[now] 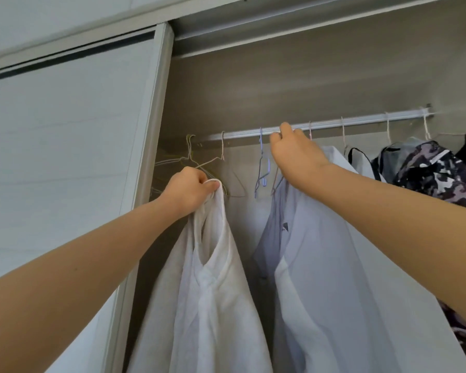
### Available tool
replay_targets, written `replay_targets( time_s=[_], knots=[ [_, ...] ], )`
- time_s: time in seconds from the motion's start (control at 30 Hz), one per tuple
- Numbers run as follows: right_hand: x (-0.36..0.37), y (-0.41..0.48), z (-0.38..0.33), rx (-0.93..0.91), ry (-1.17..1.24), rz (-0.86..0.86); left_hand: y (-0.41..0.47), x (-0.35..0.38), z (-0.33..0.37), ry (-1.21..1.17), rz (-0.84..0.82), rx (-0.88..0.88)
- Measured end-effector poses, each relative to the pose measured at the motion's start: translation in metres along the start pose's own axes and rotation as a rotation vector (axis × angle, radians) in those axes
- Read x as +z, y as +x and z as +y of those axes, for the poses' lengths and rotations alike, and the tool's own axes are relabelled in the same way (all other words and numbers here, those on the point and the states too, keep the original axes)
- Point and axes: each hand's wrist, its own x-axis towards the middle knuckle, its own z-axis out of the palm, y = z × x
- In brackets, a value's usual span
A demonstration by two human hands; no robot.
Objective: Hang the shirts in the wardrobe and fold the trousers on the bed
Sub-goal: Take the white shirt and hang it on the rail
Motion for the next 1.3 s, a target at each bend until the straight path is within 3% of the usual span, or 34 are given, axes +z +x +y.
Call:
replay_targets(
  time_s=[0.1,0.23,0.47,1.3],
  knots=[
    [0.01,0.02,0.003,0.033,-0.034,-0.085,0.006,-0.001,-0.015,-0.005,0.032,0.007],
    [0.036,0.039,-0.003,0.155,0.111,-0.203,0.009,0.0,-0.023,-0.024,0.021,0.046],
    [0.07,0.051,-0.002,0.323,0.112,-0.271,0.012,0.004,-0.025,-0.025,0.004,0.086],
    [0.045,0.048,-0.014,0.385,0.199,-0.079,0.013,0.009,-0.03,-0.071,-0.052,0.101]
  ],
)
